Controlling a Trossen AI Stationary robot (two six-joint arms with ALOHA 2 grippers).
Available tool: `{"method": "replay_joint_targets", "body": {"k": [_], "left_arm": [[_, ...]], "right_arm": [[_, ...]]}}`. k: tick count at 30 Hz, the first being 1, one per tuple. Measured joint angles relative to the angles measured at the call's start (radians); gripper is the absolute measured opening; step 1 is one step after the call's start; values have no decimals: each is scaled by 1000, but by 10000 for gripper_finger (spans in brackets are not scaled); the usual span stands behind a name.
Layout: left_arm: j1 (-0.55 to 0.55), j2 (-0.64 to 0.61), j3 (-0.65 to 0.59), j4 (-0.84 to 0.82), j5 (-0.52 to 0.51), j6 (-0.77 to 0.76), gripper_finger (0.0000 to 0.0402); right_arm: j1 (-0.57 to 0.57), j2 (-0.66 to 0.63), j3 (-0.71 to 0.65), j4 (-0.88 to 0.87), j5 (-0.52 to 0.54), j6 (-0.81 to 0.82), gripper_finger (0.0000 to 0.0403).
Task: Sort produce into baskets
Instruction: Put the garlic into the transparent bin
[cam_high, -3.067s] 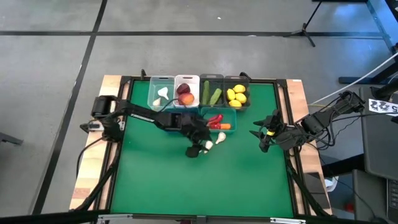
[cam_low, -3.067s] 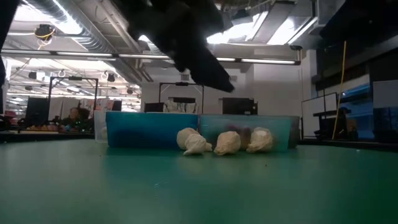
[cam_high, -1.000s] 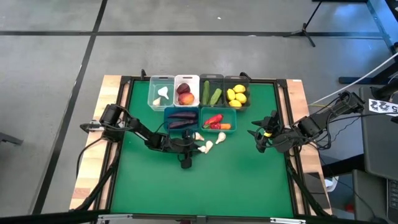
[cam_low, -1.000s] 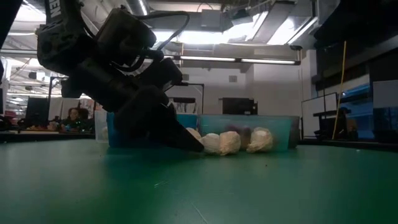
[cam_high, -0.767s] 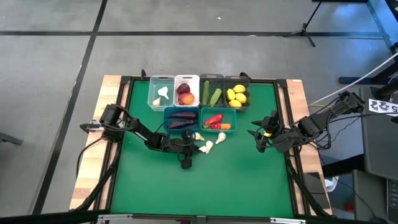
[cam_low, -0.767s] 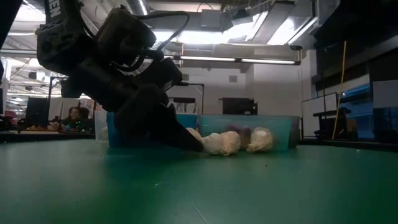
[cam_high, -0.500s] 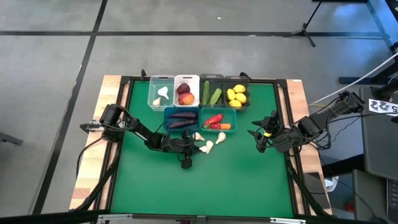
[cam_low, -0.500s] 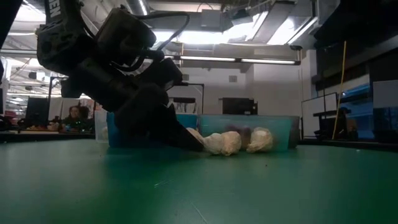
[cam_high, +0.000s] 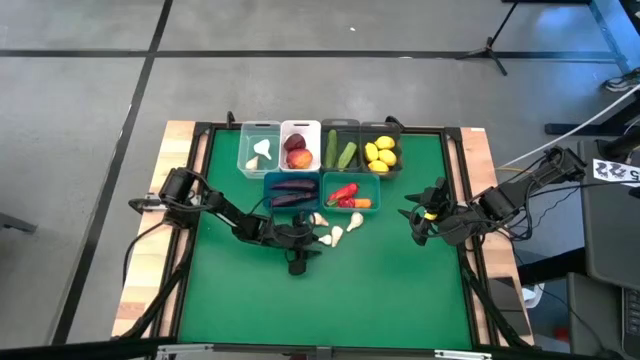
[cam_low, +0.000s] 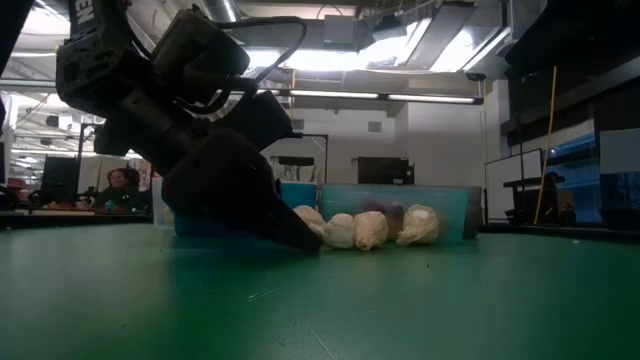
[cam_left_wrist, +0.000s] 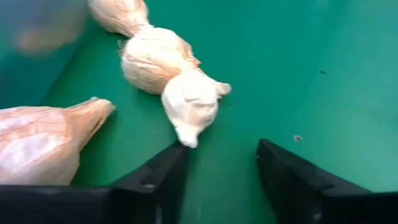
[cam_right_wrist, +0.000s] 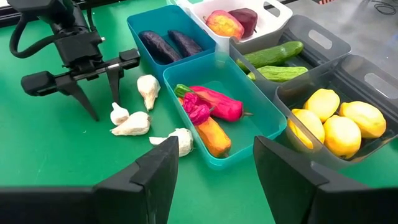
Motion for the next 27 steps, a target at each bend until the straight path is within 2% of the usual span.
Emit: {"method": "replay_joint_targets", "body": {"k": [5, 9, 15, 27], "left_arm": [[0, -4, 3, -42, 3, 16, 261], [1, -10, 2, -60, -24, 26, 290], [3, -32, -1, -76, -56, -12, 294], [29, -50, -3, -63, -77, 29, 294]], "right_arm": [[0, 0, 0, 0, 0, 0, 209], [0, 0, 0, 0, 0, 0, 209], [0, 0, 0, 0, -1, 0, 209], [0, 0, 0, -1, -1, 0, 209]]}}
